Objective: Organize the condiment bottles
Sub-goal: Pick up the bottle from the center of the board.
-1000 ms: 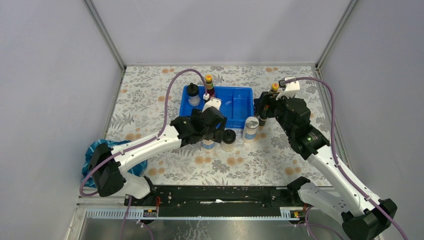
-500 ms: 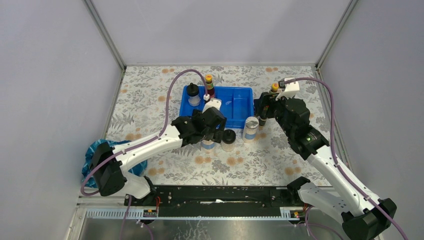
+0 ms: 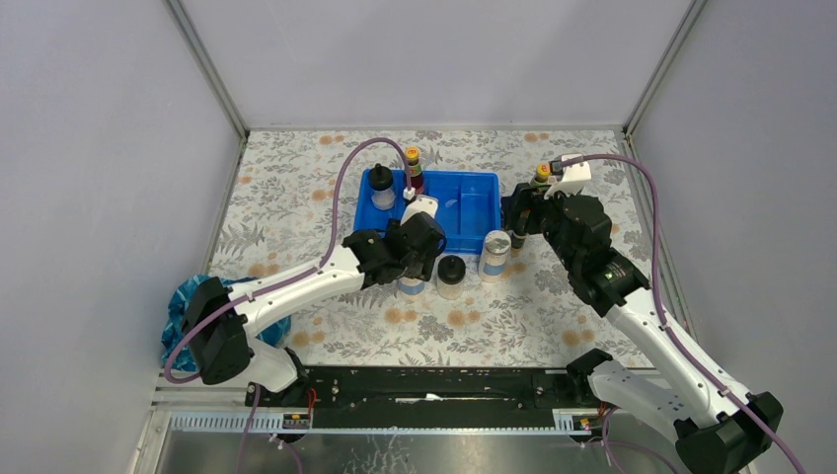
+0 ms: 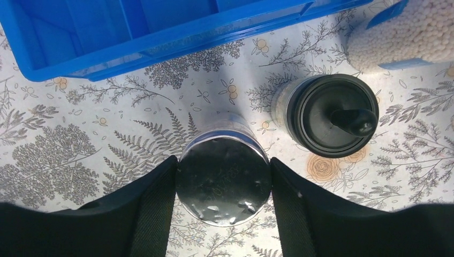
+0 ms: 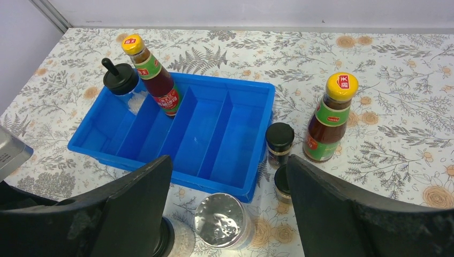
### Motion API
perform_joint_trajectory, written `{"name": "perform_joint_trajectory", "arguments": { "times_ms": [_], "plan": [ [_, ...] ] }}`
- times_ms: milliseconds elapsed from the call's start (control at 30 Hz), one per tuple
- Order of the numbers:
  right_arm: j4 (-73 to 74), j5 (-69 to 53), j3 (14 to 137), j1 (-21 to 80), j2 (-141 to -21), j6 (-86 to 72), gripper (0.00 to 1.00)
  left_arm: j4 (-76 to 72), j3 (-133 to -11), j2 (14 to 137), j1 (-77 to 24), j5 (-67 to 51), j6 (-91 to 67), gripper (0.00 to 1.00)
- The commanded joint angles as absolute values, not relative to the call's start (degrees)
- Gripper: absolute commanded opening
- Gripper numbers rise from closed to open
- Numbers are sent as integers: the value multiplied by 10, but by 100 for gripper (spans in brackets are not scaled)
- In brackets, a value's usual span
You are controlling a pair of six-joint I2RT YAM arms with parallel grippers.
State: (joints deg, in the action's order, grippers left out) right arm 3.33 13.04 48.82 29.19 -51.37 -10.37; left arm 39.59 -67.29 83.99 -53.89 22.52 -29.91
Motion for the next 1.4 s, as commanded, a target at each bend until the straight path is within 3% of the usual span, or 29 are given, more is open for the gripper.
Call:
{"name": "perform_joint_trajectory", "arguments": {
  "times_ms": [0, 100, 267, 300, 1367],
  "plan": [
    [7, 151, 486, 291, -504, -109, 86, 404, -665, 845, -536, 233, -299, 60],
    [8, 151, 484, 291, -503, -110, 85, 404, -662, 845, -535, 233, -300, 45],
    [7, 151, 484, 291, -503, -111, 85, 408, -667, 844, -536, 237, -302, 4],
    [6, 150, 483, 291, -503, -112, 85, 410, -672, 843, -536, 241, -302, 0],
    [6, 147, 479, 292, -497, -118, 85, 513, -952, 885, -536, 295, -225, 0]
  ]
}}
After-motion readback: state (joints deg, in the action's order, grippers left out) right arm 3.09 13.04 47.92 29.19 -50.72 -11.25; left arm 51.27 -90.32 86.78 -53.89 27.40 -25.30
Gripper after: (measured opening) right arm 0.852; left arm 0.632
